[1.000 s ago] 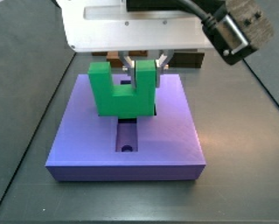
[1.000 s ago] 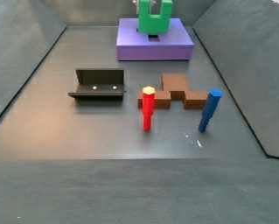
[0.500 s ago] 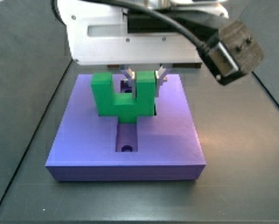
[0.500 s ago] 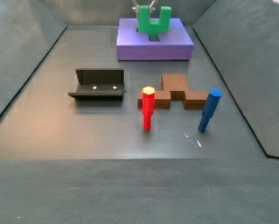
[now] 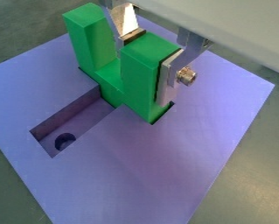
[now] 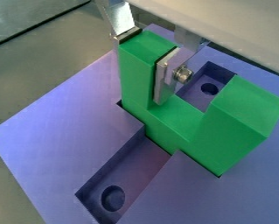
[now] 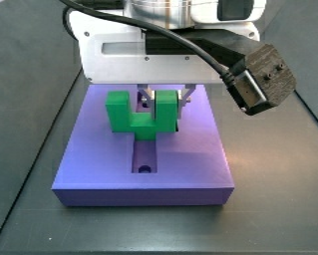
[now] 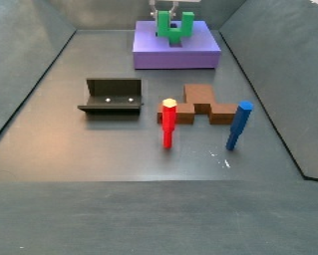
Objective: Pick up the green object. Move up. Move to above the board. Insert the green object.
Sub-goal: Insert the green object.
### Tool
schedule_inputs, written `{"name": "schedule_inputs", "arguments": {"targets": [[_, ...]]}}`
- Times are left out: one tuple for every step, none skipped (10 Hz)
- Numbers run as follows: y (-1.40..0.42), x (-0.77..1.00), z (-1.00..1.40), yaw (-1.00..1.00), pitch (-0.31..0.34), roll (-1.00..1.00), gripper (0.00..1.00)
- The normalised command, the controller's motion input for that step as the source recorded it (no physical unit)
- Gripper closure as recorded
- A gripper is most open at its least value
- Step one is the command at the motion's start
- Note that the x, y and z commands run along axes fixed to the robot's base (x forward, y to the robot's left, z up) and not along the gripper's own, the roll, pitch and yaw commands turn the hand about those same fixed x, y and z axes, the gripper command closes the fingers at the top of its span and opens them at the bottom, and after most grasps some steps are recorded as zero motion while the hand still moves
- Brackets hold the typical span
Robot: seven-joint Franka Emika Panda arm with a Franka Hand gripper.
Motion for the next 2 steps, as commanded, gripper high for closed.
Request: {"name": "schedule_inputs", "arguments": {"targets": [[0.00, 0.00, 0.00, 0.00, 0.000, 0.00, 1.00], [0.00, 0.00, 0.00, 0.00, 0.000, 0.00, 1.00]]}}
